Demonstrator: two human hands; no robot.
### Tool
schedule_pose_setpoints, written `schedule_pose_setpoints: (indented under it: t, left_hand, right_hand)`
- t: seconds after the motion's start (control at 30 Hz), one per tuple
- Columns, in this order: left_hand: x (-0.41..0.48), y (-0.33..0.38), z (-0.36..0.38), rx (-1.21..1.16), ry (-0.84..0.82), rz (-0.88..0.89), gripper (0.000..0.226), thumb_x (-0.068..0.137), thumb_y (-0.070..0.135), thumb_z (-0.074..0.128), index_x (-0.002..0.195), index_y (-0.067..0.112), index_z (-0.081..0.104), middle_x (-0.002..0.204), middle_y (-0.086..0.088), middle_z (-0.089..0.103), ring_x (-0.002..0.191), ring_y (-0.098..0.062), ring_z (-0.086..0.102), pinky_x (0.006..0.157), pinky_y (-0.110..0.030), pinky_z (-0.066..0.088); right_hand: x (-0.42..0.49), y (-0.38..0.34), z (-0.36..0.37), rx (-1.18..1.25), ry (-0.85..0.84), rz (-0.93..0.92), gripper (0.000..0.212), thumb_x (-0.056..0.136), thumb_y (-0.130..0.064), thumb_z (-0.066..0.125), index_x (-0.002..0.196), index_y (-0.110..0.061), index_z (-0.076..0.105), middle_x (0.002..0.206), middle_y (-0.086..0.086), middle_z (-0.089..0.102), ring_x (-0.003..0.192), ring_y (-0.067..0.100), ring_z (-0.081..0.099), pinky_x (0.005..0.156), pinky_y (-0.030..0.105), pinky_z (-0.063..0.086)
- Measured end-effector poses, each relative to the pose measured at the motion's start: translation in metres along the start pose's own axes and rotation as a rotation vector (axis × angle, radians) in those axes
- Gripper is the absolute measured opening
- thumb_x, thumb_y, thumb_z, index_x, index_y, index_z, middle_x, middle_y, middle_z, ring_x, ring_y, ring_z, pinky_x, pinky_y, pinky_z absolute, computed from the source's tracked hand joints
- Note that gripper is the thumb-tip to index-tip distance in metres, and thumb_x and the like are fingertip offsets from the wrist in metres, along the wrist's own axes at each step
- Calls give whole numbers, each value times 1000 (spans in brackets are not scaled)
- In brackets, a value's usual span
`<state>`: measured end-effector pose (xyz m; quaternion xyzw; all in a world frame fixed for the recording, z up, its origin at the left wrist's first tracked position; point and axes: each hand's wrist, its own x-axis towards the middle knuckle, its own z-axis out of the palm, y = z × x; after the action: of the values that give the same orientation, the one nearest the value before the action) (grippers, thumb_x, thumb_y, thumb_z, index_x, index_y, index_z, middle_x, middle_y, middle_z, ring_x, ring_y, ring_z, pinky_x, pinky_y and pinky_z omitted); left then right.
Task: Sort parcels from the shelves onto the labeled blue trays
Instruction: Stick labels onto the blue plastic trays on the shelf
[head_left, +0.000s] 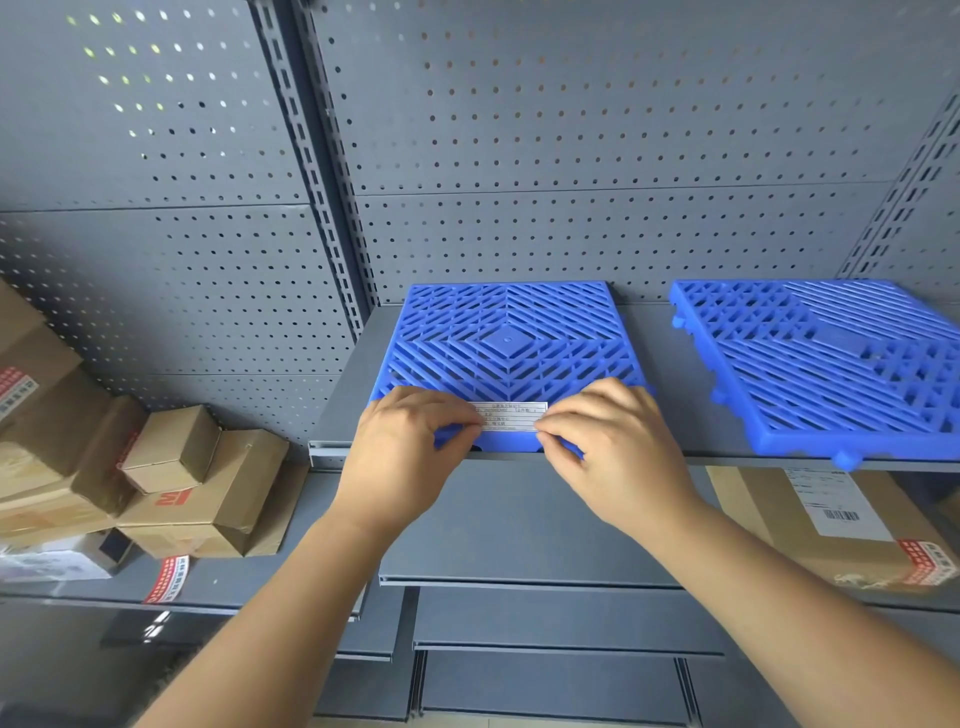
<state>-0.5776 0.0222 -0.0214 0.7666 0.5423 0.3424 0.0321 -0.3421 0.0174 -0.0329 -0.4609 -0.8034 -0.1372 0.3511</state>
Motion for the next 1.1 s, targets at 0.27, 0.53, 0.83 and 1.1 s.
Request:
schedule_pose_setpoints:
  t: [0.27, 0.53, 0.83, 1.1]
  left_hand:
    - [-6, 7, 1, -76, 75, -48, 20, 84, 29, 76, 102, 23, 79, 107, 13, 75, 95, -8, 63, 93, -40, 53]
    - [-3, 45, 3, 32, 95, -79, 37, 86, 39, 64, 120, 24, 71, 119, 7, 69, 106, -25, 65, 93, -47, 52]
    - [2, 136, 30, 191, 128, -29, 55, 92, 47, 58, 142, 25, 51, 143, 1, 52, 129, -28, 47, 99, -50, 44]
    - [-3, 248, 83, 214, 50, 29, 60, 89, 51, 56, 142, 22, 51, 143, -2, 51, 128, -30, 47, 99, -52, 44]
  right_hand:
    - [2, 9, -14, 37, 3, 39, 14, 88, -29, 69, 88, -19, 78, 91, -9, 74, 83, 25, 62, 74, 42, 52]
    - [-1, 22, -33, 43, -21, 132, 36, 89, -40, 57, 104, -13, 76, 98, -3, 76, 91, 30, 66, 77, 46, 56]
    - [-36, 66, -101, -123, -39, 257, 42, 87, -45, 58, 121, -20, 66, 114, -4, 70, 104, 31, 61, 81, 45, 52]
    - [-99, 139, -188, -189, -33, 394, 53, 87, -50, 55, 131, -20, 62, 127, 1, 67, 114, 33, 59, 88, 50, 52]
